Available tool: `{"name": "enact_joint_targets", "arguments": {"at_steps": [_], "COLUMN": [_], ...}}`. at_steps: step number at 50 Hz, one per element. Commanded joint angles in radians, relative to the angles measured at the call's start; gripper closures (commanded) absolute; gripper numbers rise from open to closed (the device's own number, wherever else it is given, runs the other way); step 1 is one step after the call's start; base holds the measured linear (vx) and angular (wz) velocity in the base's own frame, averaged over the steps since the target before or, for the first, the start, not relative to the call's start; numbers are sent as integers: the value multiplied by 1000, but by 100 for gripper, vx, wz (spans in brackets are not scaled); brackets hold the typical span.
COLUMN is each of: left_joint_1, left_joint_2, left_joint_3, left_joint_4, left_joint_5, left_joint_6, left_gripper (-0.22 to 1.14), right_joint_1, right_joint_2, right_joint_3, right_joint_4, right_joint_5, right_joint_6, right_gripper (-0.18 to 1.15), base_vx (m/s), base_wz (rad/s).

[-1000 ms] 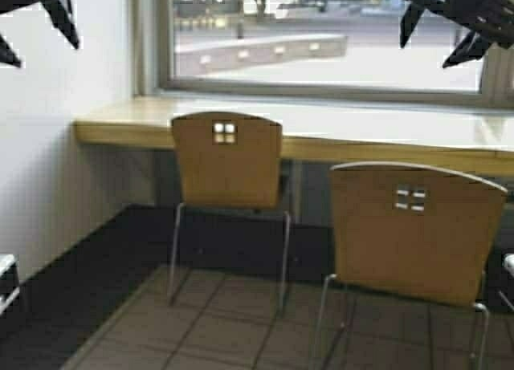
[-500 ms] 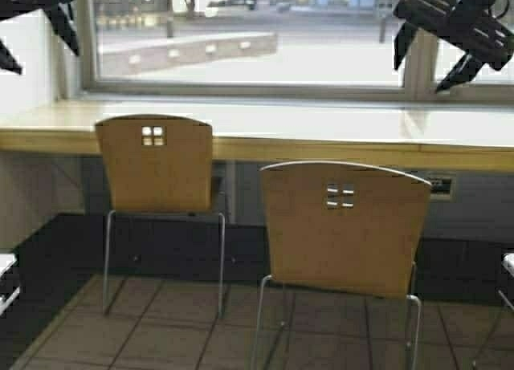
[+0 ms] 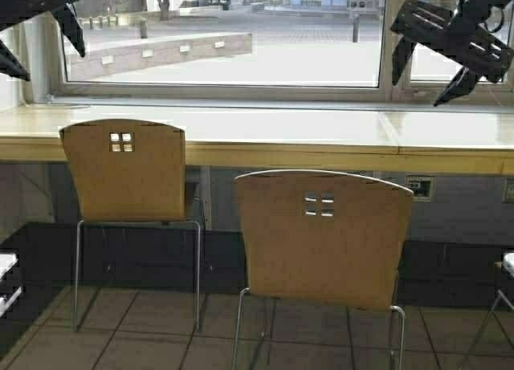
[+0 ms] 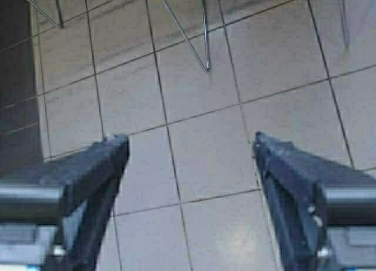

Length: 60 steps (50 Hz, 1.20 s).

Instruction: Push the chairs under the table

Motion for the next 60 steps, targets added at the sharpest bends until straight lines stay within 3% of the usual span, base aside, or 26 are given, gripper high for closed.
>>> {"name": "enact_joint_targets", "arguments": {"at_steps": [1,12,23,37,52,60], "left_joint_1": [-8,-153,-268,-310,-345,-364], "left_joint_2": [89,278,552,816,1003,1074], "left_joint_3": [-71,-163,-359,-485,-583,-629], "left_joint_4": [-44,-161,-304,-483,-630,-715], "left_joint_5": [-40,-103,-167,-193,-207,-212], "left_joint_6": [-38,-97,-149,-187,-253,-325], "left_gripper": [-10,-10,-10,-10,-10,-10], "right_joint_1": [0,0,0,2,14,34], "right_joint_2": [-26,-25,-28,-11,147,253], "right_joint_3": [-14,-3,31,57,51,-3], "right_joint_4": [29,101,250,357,604,640], "right_joint_5": [-2,0,-8,-26,-61,-57], "right_joint_6": [3,6,8,9,8,8], "right_gripper": [0,0,0,0,0,0], "base_vx": [25,25,24,23,20,19], "base_wz": [8,6,0,-3,-11,-19]}}
